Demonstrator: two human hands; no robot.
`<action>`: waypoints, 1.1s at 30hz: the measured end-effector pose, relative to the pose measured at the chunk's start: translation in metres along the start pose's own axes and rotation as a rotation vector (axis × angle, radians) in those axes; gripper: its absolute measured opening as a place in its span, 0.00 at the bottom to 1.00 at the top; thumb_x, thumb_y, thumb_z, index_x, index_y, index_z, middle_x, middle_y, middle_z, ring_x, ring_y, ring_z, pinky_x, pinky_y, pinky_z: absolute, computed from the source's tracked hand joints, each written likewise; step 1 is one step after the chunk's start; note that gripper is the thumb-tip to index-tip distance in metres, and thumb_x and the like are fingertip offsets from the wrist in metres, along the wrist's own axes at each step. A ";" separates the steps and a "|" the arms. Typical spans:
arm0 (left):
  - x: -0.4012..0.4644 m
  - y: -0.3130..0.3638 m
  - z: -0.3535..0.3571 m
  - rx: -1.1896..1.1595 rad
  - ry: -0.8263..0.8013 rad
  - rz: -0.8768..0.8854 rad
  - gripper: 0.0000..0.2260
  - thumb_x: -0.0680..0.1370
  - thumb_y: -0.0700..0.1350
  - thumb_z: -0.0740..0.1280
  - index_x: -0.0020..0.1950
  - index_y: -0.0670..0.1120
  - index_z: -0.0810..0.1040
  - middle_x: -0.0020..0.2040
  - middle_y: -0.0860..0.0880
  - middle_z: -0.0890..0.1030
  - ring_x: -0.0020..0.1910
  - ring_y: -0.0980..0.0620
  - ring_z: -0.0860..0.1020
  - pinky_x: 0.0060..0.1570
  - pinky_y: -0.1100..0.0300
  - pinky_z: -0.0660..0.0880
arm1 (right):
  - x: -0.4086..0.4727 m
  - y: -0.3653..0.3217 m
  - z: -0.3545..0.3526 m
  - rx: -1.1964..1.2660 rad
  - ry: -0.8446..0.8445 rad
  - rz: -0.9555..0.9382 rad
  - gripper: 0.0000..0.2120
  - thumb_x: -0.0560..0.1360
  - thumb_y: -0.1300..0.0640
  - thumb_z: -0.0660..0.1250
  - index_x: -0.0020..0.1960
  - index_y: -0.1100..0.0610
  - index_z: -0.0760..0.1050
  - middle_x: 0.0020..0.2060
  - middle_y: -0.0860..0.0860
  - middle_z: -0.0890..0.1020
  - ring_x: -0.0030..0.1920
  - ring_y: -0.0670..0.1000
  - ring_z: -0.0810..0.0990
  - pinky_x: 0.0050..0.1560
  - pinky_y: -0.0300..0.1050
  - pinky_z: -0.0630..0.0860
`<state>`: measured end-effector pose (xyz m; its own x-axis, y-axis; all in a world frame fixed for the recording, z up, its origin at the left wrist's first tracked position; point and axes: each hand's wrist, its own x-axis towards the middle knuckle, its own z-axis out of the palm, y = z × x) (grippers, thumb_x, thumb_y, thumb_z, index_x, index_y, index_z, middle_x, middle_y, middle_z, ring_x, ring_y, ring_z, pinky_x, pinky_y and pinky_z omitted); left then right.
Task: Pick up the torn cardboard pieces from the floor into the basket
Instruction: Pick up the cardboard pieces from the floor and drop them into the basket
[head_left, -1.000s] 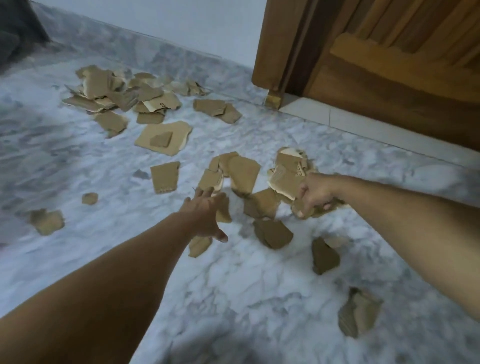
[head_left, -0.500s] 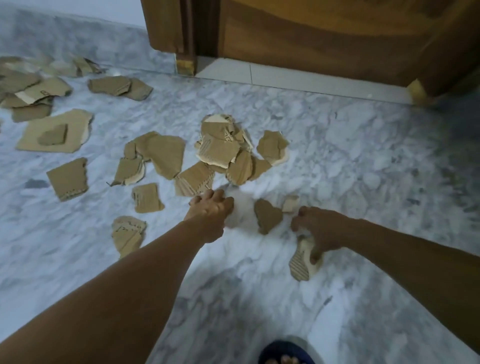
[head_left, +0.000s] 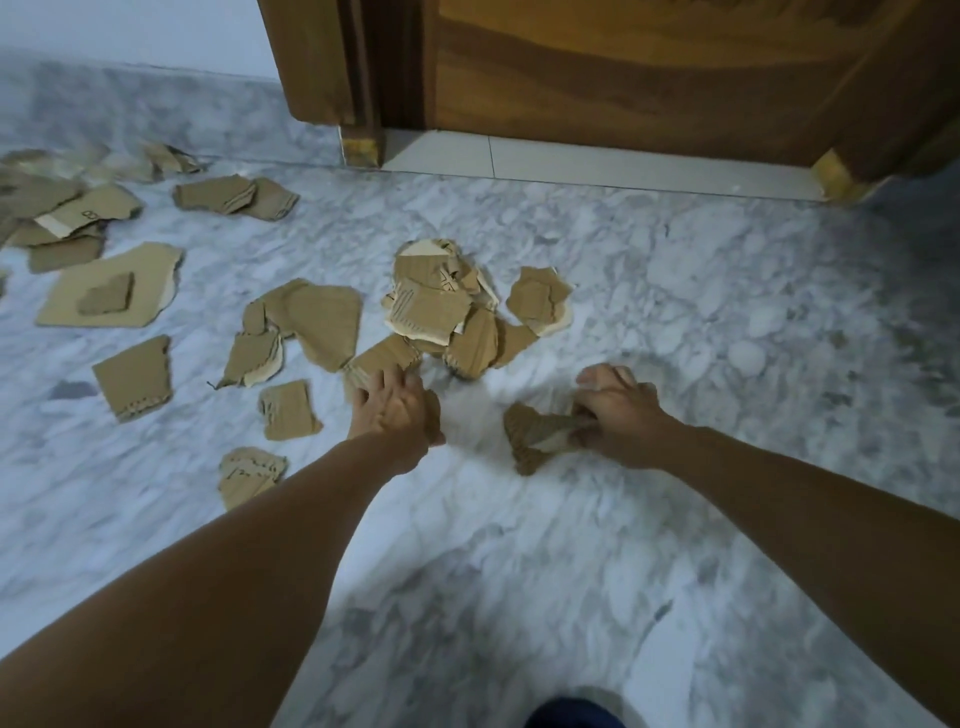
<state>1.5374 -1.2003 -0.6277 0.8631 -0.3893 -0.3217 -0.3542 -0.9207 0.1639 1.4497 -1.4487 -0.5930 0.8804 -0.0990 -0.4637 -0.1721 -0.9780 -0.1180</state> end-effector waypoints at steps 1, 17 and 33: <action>0.001 -0.004 0.000 0.007 0.025 -0.014 0.34 0.73 0.60 0.69 0.71 0.44 0.64 0.66 0.45 0.64 0.65 0.44 0.63 0.65 0.49 0.62 | 0.008 -0.008 -0.001 0.073 -0.035 0.053 0.12 0.74 0.45 0.67 0.52 0.51 0.75 0.74 0.51 0.57 0.75 0.55 0.52 0.67 0.54 0.61; 0.038 -0.042 -0.015 -0.168 0.064 -0.245 0.29 0.72 0.50 0.73 0.69 0.43 0.67 0.64 0.44 0.69 0.66 0.43 0.65 0.62 0.49 0.67 | 0.057 -0.072 0.009 0.278 0.003 0.079 0.15 0.70 0.60 0.69 0.57 0.56 0.73 0.53 0.54 0.77 0.54 0.56 0.77 0.44 0.44 0.74; 0.058 -0.065 -0.029 -0.059 0.067 -0.285 0.37 0.64 0.61 0.76 0.67 0.48 0.69 0.67 0.44 0.63 0.67 0.43 0.60 0.67 0.48 0.61 | 0.154 -0.100 -0.052 0.226 0.174 -0.057 0.30 0.64 0.53 0.80 0.63 0.54 0.72 0.61 0.53 0.71 0.64 0.56 0.70 0.59 0.45 0.69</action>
<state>1.6211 -1.1621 -0.6303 0.9473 -0.1110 -0.3005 -0.0744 -0.9886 0.1306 1.6259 -1.3756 -0.6071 0.9505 -0.0945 -0.2959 -0.1975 -0.9191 -0.3409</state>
